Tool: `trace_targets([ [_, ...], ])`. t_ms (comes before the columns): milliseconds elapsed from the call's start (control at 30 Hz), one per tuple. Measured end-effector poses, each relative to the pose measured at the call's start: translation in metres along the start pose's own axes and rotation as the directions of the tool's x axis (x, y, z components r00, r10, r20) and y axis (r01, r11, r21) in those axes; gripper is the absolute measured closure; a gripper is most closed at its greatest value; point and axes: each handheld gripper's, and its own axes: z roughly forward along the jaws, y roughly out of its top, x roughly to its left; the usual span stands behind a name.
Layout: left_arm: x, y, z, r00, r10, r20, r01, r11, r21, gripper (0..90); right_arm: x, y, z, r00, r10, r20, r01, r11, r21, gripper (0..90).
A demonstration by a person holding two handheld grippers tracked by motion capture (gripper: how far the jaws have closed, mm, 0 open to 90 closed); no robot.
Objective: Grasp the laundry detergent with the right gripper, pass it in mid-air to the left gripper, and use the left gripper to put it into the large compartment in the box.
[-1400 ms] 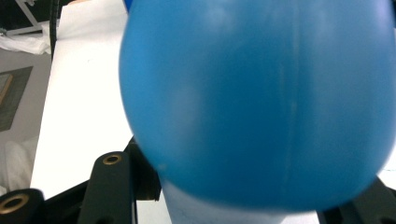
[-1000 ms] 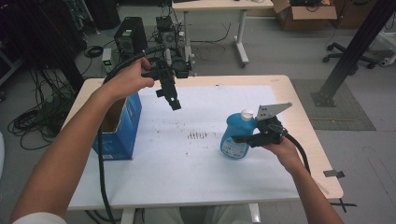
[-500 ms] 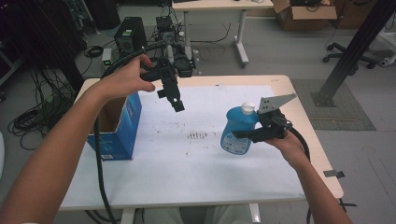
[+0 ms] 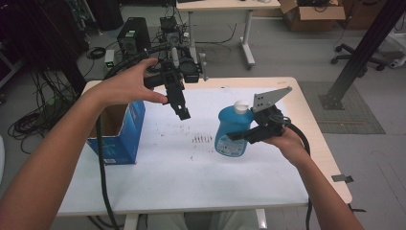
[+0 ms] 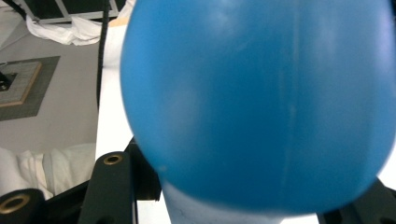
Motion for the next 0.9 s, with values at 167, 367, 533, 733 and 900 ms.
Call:
trace_targets([
  [167, -0.006, 0.003, -0.001, 1.0000, 0.009, -0.003, -0.009, 0.9999, 0.005, 3.7, 0.003, 0.011, 0.006, 0.9995, -0.021, -0.022, 0.021, 1.000, -0.004, 43.9],
  [367, -0.014, 0.006, -0.002, 0.9989, 0.046, 0.011, -0.046, 0.9989, 0.008, 3.6, 0.005, 0.022, 0.014, 0.9972, -0.055, -0.050, 0.055, 0.998, -0.001, 43.9],
  [533, -0.019, 0.008, -0.003, 0.9975, 0.066, 0.026, -0.067, 0.9977, 0.010, 3.5, 0.006, 0.027, 0.020, 0.9940, -0.080, -0.074, 0.081, 0.997, 0.003, 43.9],
  [733, -0.027, 0.011, -0.003, 0.9950, 0.096, 0.025, -0.097, 0.9952, 0.015, 3.7, 0.008, 0.031, 0.030, 0.9910, -0.098, -0.091, 0.099, 0.995, 0.010, 44.0],
  [900, -0.032, 0.015, -0.004, 0.9929, 0.118, 0.017, -0.118, 0.9929, 0.015, 3.7, 0.011, 0.034, 0.039, 0.9875, -0.119, -0.104, 0.122, 0.992, 0.024, 44.0],
])
